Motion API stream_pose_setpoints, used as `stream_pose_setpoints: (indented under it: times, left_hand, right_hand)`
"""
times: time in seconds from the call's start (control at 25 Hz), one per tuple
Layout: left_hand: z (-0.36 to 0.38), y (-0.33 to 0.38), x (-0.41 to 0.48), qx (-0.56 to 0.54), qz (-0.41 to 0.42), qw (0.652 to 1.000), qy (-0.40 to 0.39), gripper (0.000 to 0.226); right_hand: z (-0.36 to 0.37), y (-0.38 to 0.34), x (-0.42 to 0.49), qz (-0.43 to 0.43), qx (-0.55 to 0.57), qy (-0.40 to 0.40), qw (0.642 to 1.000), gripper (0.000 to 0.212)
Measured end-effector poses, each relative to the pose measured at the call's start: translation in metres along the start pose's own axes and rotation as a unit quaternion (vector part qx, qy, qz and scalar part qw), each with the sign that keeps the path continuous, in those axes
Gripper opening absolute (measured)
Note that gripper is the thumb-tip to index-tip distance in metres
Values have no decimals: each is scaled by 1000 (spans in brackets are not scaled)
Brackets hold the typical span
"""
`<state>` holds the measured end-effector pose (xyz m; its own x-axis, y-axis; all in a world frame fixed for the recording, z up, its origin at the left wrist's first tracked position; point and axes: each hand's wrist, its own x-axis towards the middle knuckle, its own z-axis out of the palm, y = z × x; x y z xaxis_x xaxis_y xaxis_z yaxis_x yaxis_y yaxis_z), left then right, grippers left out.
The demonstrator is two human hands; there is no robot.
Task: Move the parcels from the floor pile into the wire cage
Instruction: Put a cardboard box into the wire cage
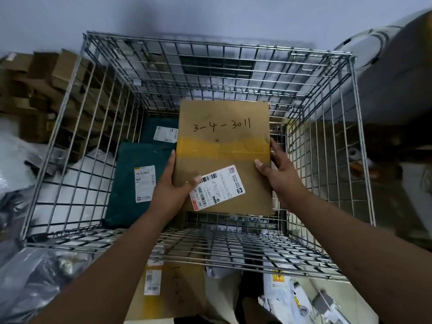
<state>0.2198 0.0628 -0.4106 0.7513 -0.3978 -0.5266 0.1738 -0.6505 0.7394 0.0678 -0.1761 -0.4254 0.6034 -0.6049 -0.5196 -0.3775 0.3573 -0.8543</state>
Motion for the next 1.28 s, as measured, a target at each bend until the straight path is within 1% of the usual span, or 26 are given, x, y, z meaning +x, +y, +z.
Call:
stream_pose_setpoints:
  times: [0.16, 0.24, 0.36, 0.44, 0.56, 0.64, 0.72, 0.76, 0.84, 0.92, 0.96, 1.0, 1.04, 1.08, 1.12, 1.16, 1.28]
  left_hand:
    - [-2, -9, -6, -92, -4, 996, -6, 91]
    - [-11, -10, -10, -108, -1, 994, -23, 89]
    - [-30, -6, -15, -103, 13, 991, -81, 88]
    - [-44, 2, -14, -79, 20, 991, -109, 87]
    - [-64, 16, 2, -27, 50, 986, -158, 87]
    - [-74, 27, 16, 7, 62, 981, -185, 86]
    - [-82, 40, 35, 26, 58, 978, -198, 86]
    - [-84, 47, 45, 35, 55, 977, -204, 86]
    - [-87, 58, 66, 54, 55, 973, -219, 87]
    - [-89, 65, 84, 69, 69, 974, -204, 85]
    - [-87, 66, 94, 87, 87, 976, -181, 82]
    - [-83, 65, 104, 135, 115, 974, -138, 79]
    - [-77, 61, 114, 228, 143, 960, -74, 75]
    - [-69, 53, 122, 328, 156, 932, -4, 73]
    - [-57, 43, 126, 389, 151, 908, 49, 70]
    - [-43, 34, 127, 410, 128, 900, 70, 67]
    - [-5, 3, 123, 424, 96, 898, 67, 65]
  right_hand:
    - [0, -4, -14, -11, -22, -1, 1000, 74]
    - [-3, -13, -27, -20, -31, -4, 999, 76]
    - [-11, -29, -45, -17, -29, -4, 999, 87]
    - [-16, -41, -51, -35, -43, 3, 998, 95]
    - [-24, -60, -42, -64, -75, 10, 995, 95]
    - [-30, -68, -30, -71, -138, -13, 988, 85]
    - [-39, -71, -9, -81, -212, -53, 972, 75]
    - [-41, -72, 4, -73, -224, -82, 968, 73]
    - [-41, -72, 27, -26, -198, -135, 971, 73]
    - [-35, -63, 45, 16, -168, -149, 974, 76]
    - [-31, -54, 50, 35, -149, -137, 979, 82]
    - [-26, -43, 58, 53, -126, -119, 983, 86]
    - [-20, -31, 64, 69, -100, -100, 988, 89]
    - [-12, -20, 70, 81, -73, -82, 991, 90]
    - [-2, -11, 76, 90, -44, -62, 993, 88]
    - [9, -2, 83, 96, -11, -41, 994, 85]
    - [47, 19, 99, 111, 62, -9, 992, 79]
